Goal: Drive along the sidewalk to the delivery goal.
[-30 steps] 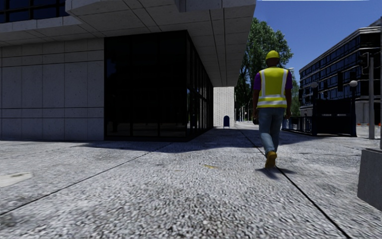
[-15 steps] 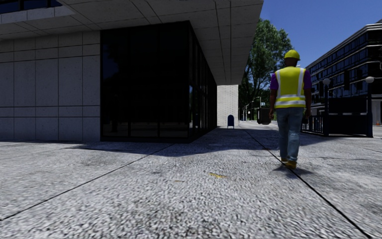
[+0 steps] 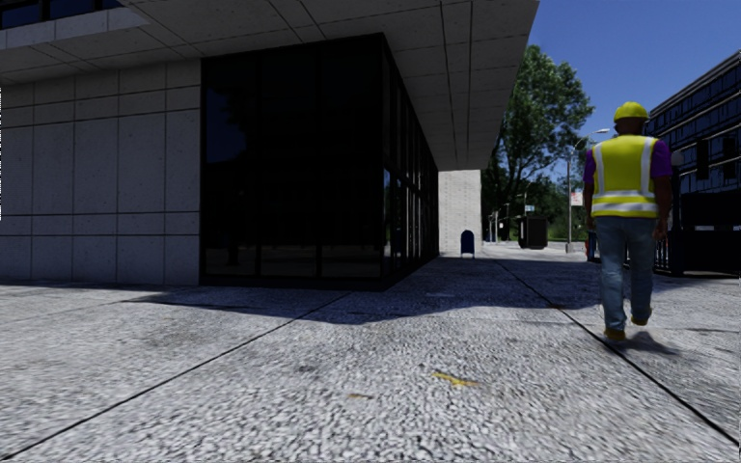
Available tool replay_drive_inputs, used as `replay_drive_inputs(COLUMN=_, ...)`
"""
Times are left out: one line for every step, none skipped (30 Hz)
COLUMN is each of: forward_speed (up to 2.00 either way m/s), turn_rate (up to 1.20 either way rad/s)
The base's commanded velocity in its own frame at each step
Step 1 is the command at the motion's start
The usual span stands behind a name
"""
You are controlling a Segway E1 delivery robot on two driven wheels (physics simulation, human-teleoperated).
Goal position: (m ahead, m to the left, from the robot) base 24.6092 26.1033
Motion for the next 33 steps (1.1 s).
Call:
replay_drive_inputs(forward_speed=1.08, turn_rate=0.28)
replay_drive_inputs(forward_speed=1.08, turn_rate=0.28)
replay_drive_inputs(forward_speed=1.08, turn_rate=0.28)
replay_drive_inputs(forward_speed=1.08, turn_rate=0.28)
replay_drive_inputs(forward_speed=1.08, turn_rate=0.31)
replay_drive_inputs(forward_speed=1.08, turn_rate=0.34)
replay_drive_inputs(forward_speed=1.08, turn_rate=0.35)
replay_drive_inputs(forward_speed=1.08, turn_rate=0.35)
replay_drive_inputs(forward_speed=1.08, turn_rate=0.35)
replay_drive_inputs(forward_speed=1.08, turn_rate=0.35)
replay_drive_inputs(forward_speed=1.07, turn_rate=0.35)
replay_drive_inputs(forward_speed=1.02, turn_rate=0.35)
replay_drive_inputs(forward_speed=1.02, turn_rate=0.35)
replay_drive_inputs(forward_speed=0.97, turn_rate=0.35)
replay_drive_inputs(forward_speed=0.95, turn_rate=0.35)
replay_drive_inputs(forward_speed=0.95, turn_rate=0.35)
replay_drive_inputs(forward_speed=0.95, turn_rate=0.35)
replay_drive_inputs(forward_speed=0.95, turn_rate=0.35)
replay_drive_inputs(forward_speed=0.95, turn_rate=0.35)
replay_drive_inputs(forward_speed=0.95, turn_rate=0.35)
replay_drive_inputs(forward_speed=0.95, turn_rate=0.35)
replay_drive_inputs(forward_speed=0.95, turn_rate=0.35)
replay_drive_inputs(forward_speed=0.95, turn_rate=0.35)
replay_drive_inputs(forward_speed=0.95, turn_rate=0.35)
replay_drive_inputs(forward_speed=0.95, turn_rate=0.35)
replay_drive_inputs(forward_speed=0.94, turn_rate=0.35)
replay_drive_inputs(forward_speed=0.94, turn_rate=0.35)
replay_drive_inputs(forward_speed=0.94, turn_rate=0.35)
replay_drive_inputs(forward_speed=0.94, turn_rate=0.35)
replay_drive_inputs(forward_speed=0.94, turn_rate=0.35)
replay_drive_inputs(forward_speed=0.94, turn_rate=0.35)
replay_drive_inputs(forward_speed=0.94, turn_rate=0.35)
replay_drive_inputs(forward_speed=0.94, turn_rate=0.35)
